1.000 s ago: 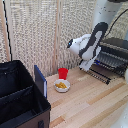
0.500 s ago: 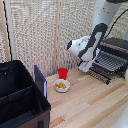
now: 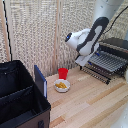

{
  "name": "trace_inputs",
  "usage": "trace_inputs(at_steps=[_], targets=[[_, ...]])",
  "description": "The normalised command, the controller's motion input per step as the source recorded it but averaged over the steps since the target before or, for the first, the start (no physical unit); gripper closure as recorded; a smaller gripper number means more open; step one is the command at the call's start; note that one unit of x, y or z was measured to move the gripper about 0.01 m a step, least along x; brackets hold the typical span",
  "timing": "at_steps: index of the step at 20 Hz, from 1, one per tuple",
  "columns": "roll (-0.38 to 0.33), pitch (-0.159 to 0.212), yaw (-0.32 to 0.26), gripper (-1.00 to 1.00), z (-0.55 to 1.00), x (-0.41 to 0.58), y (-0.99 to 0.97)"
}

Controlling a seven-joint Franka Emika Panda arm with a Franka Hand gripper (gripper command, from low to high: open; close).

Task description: Gently stretch your hand towards the oven tray's handle, obtaining a firm grip, and draw it cautiously out of the oven. Transition your grip to the hot dog bowl, gingerly seizing the edge, and elevate it from the surface. Hover the bowl over the tray, delicately lower it, and temper your grip, establishing the bowl's equilibrium.

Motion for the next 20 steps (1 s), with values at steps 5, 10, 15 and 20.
trace_inputs(at_steps=[5, 10, 15, 20], targets=[[0.019, -0.351, -0.126, -1.00, 0.20, -0.045, 0.40], [0.111, -0.338, -0.095, -1.00, 0.12, -0.156, 0.61], [0.176, -0.237, -0.077, -1.00, 0.24, -0.309, 0.70], [0.206, -0.124, -0.042, -1.00, 0.44, -0.474, 0.65]])
